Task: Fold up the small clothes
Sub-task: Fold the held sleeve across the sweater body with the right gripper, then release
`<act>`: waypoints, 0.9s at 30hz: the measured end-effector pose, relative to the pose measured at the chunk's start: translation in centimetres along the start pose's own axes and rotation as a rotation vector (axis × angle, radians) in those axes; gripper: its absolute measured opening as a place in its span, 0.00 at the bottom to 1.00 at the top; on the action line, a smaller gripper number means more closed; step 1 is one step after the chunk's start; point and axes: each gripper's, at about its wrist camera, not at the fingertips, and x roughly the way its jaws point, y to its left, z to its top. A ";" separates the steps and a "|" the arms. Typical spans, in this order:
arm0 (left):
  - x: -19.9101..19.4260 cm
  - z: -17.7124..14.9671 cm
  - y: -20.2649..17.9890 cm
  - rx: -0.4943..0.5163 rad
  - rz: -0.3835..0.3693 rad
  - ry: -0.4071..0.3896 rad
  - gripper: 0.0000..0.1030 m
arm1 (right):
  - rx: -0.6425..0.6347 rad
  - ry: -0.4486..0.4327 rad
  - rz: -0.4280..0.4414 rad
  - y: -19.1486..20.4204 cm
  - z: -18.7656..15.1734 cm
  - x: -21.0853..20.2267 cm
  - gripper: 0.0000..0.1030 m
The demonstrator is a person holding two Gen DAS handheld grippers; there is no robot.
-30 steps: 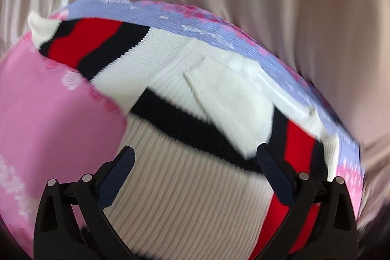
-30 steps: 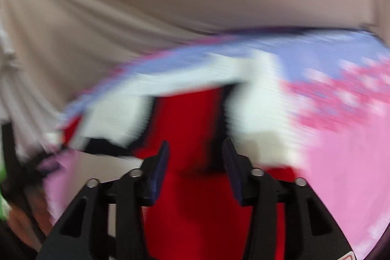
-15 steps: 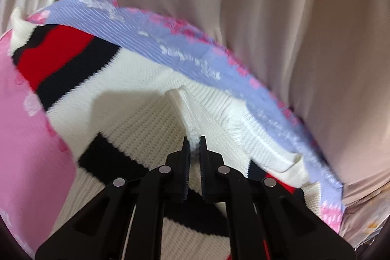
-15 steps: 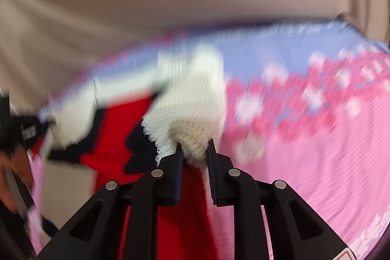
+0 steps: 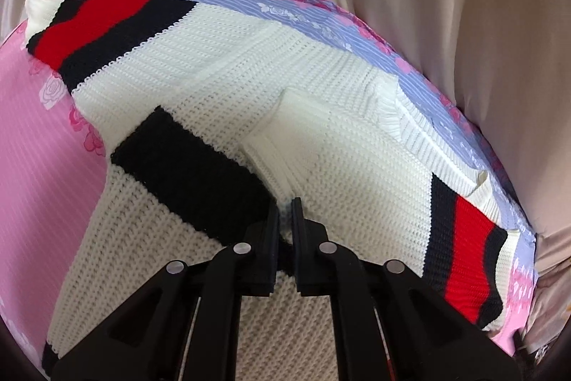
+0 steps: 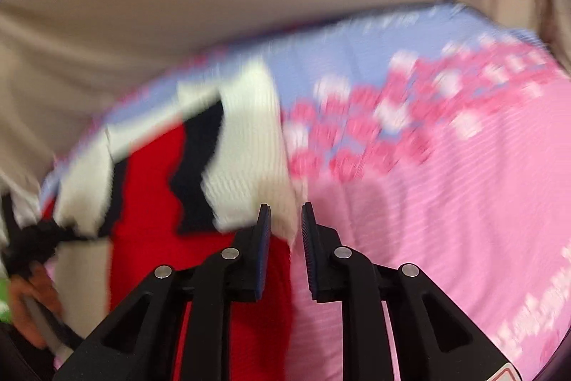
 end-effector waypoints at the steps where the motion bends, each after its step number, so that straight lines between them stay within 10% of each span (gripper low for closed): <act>1: 0.1 -0.1 -0.1 0.006 0.002 -0.006 0.06 | 0.012 -0.031 0.016 0.4 0.6 -0.9 0.20; 7: -0.4 -0.4 -0.1 0.017 0.013 -0.013 0.06 | -0.150 0.165 -0.038 3.0 1.6 6.3 0.15; 12: -0.4 0.2 1.2 0.043 0.075 -0.022 0.06 | -0.193 0.052 0.012 5.6 3.1 2.6 0.16; 18: -3.2 0.9 3.5 -0.009 -0.003 -0.050 0.14 | -0.201 0.193 -0.066 5.5 2.1 5.9 0.18; 21: -5.5 2.7 8.2 -0.130 -0.016 -0.097 0.42 | -0.175 0.117 0.004 7.3 2.3 2.2 0.20; 27: -6.6 10.3 21.5 -0.332 0.161 -0.172 0.45 | -0.215 0.208 0.077 9.7 -2.3 -0.4 0.25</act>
